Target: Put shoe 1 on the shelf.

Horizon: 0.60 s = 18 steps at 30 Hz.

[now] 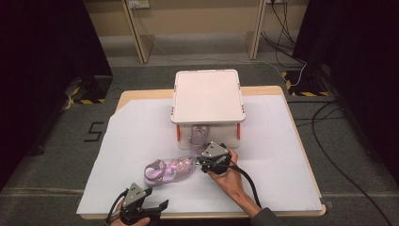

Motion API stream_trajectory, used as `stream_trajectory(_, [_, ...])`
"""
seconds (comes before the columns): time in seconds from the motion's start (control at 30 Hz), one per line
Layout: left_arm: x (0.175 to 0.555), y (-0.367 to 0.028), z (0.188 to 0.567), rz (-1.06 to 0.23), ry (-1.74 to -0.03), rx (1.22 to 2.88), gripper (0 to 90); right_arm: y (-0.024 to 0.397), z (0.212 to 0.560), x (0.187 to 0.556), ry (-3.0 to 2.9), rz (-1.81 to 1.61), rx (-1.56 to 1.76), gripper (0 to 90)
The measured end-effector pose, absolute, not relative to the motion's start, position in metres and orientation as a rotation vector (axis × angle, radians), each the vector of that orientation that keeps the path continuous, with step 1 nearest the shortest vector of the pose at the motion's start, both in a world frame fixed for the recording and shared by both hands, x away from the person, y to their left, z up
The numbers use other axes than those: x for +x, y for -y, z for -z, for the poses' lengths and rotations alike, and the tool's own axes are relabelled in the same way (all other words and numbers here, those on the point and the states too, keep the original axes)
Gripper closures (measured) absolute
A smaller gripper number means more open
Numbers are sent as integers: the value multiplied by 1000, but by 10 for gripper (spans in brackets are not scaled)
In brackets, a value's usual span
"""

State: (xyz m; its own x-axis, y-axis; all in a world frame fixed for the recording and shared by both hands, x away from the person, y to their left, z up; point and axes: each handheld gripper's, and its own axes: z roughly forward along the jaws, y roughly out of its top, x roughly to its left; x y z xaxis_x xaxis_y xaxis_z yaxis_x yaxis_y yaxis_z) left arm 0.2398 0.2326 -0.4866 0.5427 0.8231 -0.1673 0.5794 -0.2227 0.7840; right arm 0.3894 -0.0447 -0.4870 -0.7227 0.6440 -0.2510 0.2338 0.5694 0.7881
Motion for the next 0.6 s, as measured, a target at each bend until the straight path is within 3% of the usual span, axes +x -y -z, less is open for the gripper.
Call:
stream_trajectory(0.2, [240, -233, 487, -358, -1141, 1923, 216, 42, 489, 392, -2270, -989, 643, 349])
stream_trajectory(0.6, [240, -232, 488, -350, -1144, 1927, 216, 41, 490, 412, -2244, -959, 635, 447])
